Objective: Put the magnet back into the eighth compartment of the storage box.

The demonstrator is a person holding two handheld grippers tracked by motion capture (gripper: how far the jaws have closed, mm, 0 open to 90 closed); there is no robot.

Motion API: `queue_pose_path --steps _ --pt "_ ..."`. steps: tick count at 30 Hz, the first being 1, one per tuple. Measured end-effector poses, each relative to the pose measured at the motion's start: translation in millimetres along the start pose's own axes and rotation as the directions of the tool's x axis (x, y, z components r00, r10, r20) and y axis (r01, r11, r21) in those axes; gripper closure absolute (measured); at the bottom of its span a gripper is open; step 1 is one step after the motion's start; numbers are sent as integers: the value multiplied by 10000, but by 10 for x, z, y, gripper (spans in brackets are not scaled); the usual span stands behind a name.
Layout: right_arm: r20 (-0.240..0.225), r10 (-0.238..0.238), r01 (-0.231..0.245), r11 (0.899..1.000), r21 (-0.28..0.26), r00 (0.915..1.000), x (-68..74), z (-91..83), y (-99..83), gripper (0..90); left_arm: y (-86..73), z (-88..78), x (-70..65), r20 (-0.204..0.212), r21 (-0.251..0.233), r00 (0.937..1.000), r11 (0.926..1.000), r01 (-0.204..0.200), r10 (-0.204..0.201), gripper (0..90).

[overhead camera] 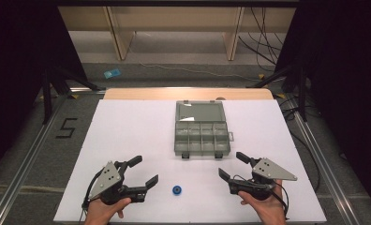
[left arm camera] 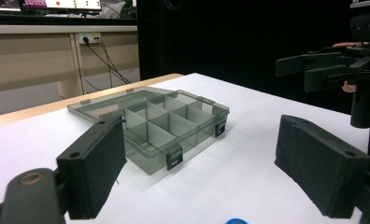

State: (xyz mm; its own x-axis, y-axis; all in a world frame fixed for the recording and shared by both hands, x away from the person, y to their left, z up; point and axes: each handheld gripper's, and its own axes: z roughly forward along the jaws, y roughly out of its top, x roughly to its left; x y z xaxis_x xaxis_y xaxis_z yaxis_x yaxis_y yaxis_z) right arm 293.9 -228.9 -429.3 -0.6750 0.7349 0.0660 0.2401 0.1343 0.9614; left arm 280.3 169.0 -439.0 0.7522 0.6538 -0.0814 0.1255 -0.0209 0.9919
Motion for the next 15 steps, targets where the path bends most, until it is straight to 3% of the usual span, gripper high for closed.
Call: queue_pose_path --steps 15 --pt "-76 -200 200 9998 56 9998 17 23 8 165 0 -1 0 -11 26 10000 10000 -5 5 159"
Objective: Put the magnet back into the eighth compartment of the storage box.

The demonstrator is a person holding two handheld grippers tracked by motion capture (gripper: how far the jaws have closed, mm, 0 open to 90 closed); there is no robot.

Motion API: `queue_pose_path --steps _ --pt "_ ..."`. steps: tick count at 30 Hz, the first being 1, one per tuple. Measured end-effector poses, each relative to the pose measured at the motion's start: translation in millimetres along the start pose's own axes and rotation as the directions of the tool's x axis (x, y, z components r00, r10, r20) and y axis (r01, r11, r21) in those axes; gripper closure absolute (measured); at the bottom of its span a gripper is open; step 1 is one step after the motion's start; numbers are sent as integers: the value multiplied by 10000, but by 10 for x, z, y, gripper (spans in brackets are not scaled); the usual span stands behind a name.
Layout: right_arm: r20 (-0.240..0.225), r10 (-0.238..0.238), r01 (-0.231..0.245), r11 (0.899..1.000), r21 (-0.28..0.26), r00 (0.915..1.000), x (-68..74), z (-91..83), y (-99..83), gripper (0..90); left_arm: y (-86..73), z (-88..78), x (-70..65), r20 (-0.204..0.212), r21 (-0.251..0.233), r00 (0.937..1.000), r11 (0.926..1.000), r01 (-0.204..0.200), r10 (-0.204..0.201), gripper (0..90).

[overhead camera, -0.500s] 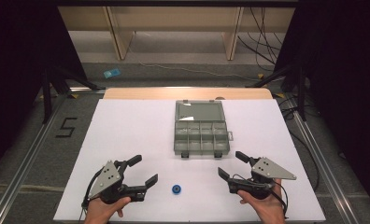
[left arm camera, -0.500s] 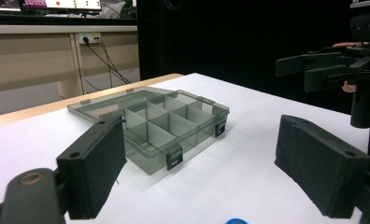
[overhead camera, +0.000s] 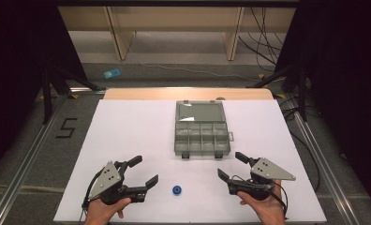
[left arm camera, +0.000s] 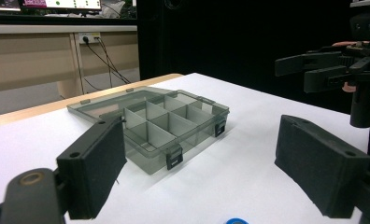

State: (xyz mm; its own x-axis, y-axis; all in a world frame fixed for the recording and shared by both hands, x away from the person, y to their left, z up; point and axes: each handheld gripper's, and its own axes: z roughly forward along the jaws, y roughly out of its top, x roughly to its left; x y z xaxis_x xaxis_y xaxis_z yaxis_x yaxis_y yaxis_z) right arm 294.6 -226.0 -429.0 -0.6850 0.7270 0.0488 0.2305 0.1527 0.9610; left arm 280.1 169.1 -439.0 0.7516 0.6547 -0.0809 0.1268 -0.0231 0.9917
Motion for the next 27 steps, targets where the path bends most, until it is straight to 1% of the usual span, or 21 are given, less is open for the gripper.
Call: queue_pose_path --steps 1,2,4,6,7,10,11,12,13,15,16,17,18,20,21,22,23,24,25,26,27 --pt "-50 -57 57 10000 -33 10000 1 7 -1 163 -1 2 -1 15 -17 10000 10000 13 -13 160" --pt "90 -39 39 10000 -7 10000 13 9 -3 162 -1 2 -1 15 -18 10000 10000 13 -13 160" --pt "-87 -100 102 9998 165 9999 17 16 -3 161 -1 2 -1 16 -17 10000 10000 12 -12 159" --pt "-21 -151 151 9996 242 9999 26 20 -3 160 -1 1 0 15 -16 10000 10000 7 -7 160" --pt "19 -185 185 9997 158 9998 31 28 -5 160 0 2 0 17 -20 10000 10000 -13 13 160" --pt "-126 -284 288 9992 272 9995 37 35 -4 160 2 -4 0 -26 52 10000 10000 -52 52 159" --pt "-162 -259 263 9993 274 9995 41 42 -5 160 0 2 2 31 -29 10000 10000 -43 43 160" --pt "-170 -263 270 9988 411 9995 43 35 0 160 2 -5 -4 -60 76 10000 10000 4 -3 160" --pt "-170 -263 270 9988 411 9995 43 35 0 160 3 -7 -4 -81 109 10000 9999 -6 7 160" --pt "-81 -344 347 9986 390 9994 48 38 0 161 4 -8 -4 -78 109 10000 9999 -28 29 159" --pt "-144 -393 400 9979 504 9991 57 41 0 161 4 -7 -3 -72 111 10000 9999 -46 47 159" --pt "-144 -393 400 9979 504 9991 57 41 0 161 4 -7 -4 -71 114 10000 9999 -43 44 159" --pt "-243 -347 360 9979 532 9991 64 49 -2 161 4 -8 -4 -71 114 10000 9999 -45 46 159" --pt "-182 -419 428 9979 486 9990 79 59 -3 162 3 -7 -4 -76 108 10000 9999 -24 24 160" --pt "-242 -591 602 9970 489 9980 81 65 4 167 3 -7 -5 -81 107 10000 9999 -3 4 160" --pt "-499 -507 536 9968 590 9975 111 84 6 185 3 -7 -3 -75 107 10000 9999 -39 39 159" --pt "-499 -507 536 9968 590 9975 111 84 6 185 4 -6 -2 -67 110 10000 9999 -54 54 159" --pt "-578 -647 694 9941 830 9962 140 92 5 189 3 -6 -3 -67 112 10000 9999 -54 55 160" --pt "-578 -647 694 9941 830 9962 140 92 5 189 3 -6 -3 -67 116 10000 9999 -51 52 160" --pt "-544 -864 904 9930 762 9948 141 100 5 189 3 -7 -3 -66 119 10000 9999 -52 53 160" --pt "-687 -847 905 9922 857 9940 163 107 4 193 3 -7 -3 -69 118 10000 9999 -49 50 160"
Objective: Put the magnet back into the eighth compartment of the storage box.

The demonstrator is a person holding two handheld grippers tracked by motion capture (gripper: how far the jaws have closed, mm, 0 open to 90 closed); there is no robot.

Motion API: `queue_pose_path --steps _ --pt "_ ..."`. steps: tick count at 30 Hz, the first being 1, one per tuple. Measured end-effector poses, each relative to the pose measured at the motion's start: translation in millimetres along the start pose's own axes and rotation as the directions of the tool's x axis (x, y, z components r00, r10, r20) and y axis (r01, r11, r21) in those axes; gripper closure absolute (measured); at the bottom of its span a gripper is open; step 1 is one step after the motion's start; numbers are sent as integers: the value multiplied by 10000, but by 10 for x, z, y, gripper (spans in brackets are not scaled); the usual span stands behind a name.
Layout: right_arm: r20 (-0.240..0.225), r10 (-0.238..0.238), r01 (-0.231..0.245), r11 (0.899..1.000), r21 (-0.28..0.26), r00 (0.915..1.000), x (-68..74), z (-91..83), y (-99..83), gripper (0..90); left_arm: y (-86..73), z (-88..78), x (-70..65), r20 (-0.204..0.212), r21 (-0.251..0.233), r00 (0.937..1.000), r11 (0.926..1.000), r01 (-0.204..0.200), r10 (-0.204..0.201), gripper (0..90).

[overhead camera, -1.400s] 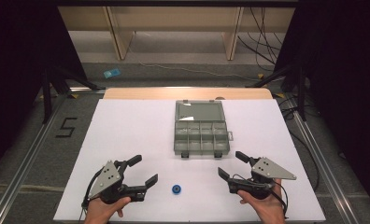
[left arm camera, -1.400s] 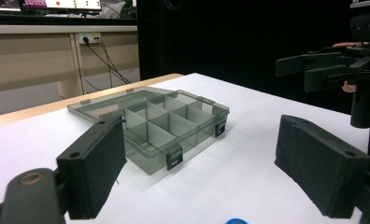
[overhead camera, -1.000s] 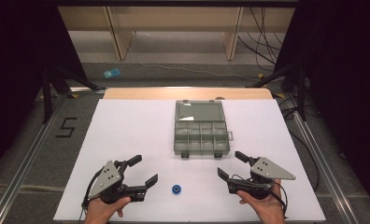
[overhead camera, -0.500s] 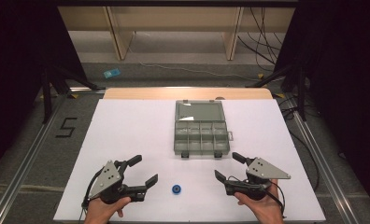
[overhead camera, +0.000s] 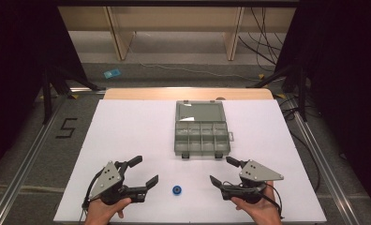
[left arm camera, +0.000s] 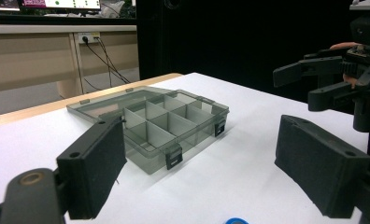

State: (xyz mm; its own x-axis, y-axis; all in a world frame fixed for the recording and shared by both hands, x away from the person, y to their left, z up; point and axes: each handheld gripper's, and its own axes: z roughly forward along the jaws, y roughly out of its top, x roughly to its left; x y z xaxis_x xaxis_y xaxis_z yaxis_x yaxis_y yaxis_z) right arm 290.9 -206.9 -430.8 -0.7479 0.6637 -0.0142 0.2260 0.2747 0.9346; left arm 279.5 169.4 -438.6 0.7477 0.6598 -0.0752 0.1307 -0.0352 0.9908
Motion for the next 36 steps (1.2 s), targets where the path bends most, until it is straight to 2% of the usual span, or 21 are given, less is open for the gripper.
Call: queue_pose_path --steps 1,3,4,7,8,10,11,16,20,21,23,25,26,27,28,29,30,31,32,34,36 --pt "-193 -29 31 9999 103 9998 23 10 5 207 -1 0 -1 -4 0 10000 10000 35 -35 159" --pt "-252 -54 58 9998 184 9997 27 8 9 210 -1 1 -1 -6 1 10000 10000 34 -34 159" --pt "-234 -259 260 9997 42 9994 26 23 10 211 -2 1 -1 -4 1 10000 10000 31 -31 159" --pt "-533 -189 204 9994 295 9984 68 36 23 218 -1 3 0 -2 8 10000 10000 -16 16 159" --pt "-578 -327 341 9991 234 9978 91 56 25 230 -2 3 -1 -5 9 10000 10000 12 -12 160" --pt "-845 -377 428 9973 594 9957 132 65 35 242 -3 3 -2 -9 7 10000 10000 29 -29 159" --pt "-921 -453 499 9976 479 9947 148 92 35 244 -3 3 -1 -6 6 10000 10000 27 -27 160" --pt "-1189 -732 857 9910 1031 9902 220 169 85 253 -4 5 3 -25 32 10000 10000 -22 22 160" --pt "-1585 -978 1255 9764 1757 9825 273 286 113 259 -5 4 6 -30 52 10000 10000 -24 24 159" --pt "-1697 -1131 1464 9691 1987 9790 301 316 113 270 -6 2 7 -32 26 10000 10000 -7 7 159" --pt "-1813 -1197 1567 9659 2060 9761 317 334 108 280 -6 -1 10 -41 28 10000 10000 -24 24 160" --pt "-2034 -1344 1830 9525 2432 9698 361 376 121 297 -6 1 11 -48 28 10000 10000 -39 39 160" --pt "-2034 -1344 1830 9525 2432 9698 361 376 121 297 -6 1 11 -48 28 10000 10000 -39 39 160" --pt "-2178 -1397 1965 9437 2660 9659 387 414 146 303 -6 1 8 -43 38 10000 10000 -43 44 160" --pt "-2178 -1397 1965 9437 2660 9659 387 414 146 303 -7 1 6 -44 33 10000 10000 -35 35 160" --pt "-2345 -1524 2175 9341 2832 9601 415 473 166 321 -6 2 5 -43 35 10000 10000 -24 24 159" --pt "-2345 -1524 2175 9341 2832 9601 415 473 166 321 -6 2 6 -49 43 10000 10000 -33 33 159" --pt "-2516 -1560 2329 9207 3133 9552 451 541 186 324 -7 2 7 -54 43 10000 10000 -29 29 160" --pt "-2516 -1560 2329 9207 3133 9552 451 541 186 324 -7 2 8 -56 43 10000 10000 -28 28 160" --pt "-2709 -1582 2476 9081 3378 9495 477 608 202 329 -6 -1 11 -63 25 10000 10000 -31 31 160" --pt "-2874 -1675 2720 8857 3762 9430 523 726 224 340 -6 -4 12 -79 23 10000 10000 -1 1 160"
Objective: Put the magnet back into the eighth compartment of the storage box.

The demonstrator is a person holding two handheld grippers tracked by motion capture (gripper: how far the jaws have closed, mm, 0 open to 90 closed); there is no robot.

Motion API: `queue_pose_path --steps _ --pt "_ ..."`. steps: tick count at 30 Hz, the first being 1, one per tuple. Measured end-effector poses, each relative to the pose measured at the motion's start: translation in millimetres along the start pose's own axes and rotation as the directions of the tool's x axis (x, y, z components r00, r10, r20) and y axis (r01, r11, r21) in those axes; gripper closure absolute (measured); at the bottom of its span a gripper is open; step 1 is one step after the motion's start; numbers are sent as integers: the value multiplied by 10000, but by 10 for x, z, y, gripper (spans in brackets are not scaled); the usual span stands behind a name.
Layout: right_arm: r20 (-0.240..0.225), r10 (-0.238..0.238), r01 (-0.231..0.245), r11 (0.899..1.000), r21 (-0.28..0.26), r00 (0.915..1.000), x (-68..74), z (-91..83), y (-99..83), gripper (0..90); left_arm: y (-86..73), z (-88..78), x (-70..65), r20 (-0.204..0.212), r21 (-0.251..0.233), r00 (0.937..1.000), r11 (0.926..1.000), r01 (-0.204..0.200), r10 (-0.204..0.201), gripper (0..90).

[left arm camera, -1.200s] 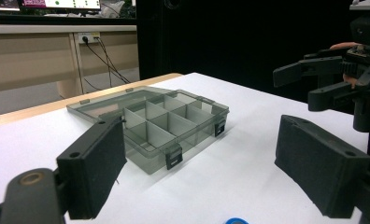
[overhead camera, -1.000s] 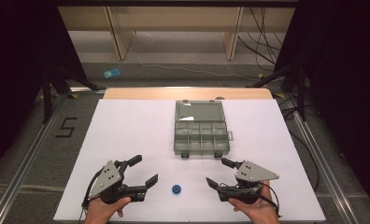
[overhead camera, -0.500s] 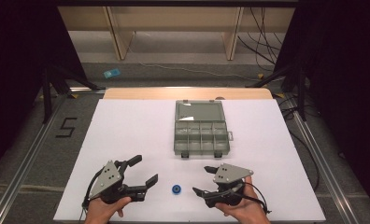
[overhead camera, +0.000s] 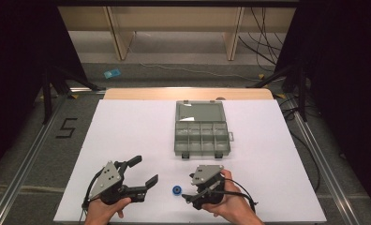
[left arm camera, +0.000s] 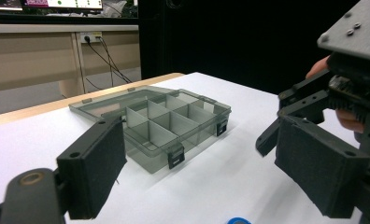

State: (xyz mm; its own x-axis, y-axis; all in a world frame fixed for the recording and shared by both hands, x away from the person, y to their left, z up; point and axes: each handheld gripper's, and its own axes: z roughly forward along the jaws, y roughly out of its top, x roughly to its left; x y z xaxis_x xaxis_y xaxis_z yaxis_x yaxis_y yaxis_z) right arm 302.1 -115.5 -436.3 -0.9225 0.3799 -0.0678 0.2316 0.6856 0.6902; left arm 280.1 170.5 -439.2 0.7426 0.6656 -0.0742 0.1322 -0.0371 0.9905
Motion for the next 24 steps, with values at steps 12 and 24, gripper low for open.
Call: queue_pose_path --steps 12,24 --pt "-459 -353 403 9928 1130 9983 -51 246 180 359 1 -5 3 -18 -24 10000 10000 15 -15 160" --pt "-923 -861 1025 9764 1903 9920 -65 425 281 391 -2 2 11 48 -165 10000 9998 57 -56 160"
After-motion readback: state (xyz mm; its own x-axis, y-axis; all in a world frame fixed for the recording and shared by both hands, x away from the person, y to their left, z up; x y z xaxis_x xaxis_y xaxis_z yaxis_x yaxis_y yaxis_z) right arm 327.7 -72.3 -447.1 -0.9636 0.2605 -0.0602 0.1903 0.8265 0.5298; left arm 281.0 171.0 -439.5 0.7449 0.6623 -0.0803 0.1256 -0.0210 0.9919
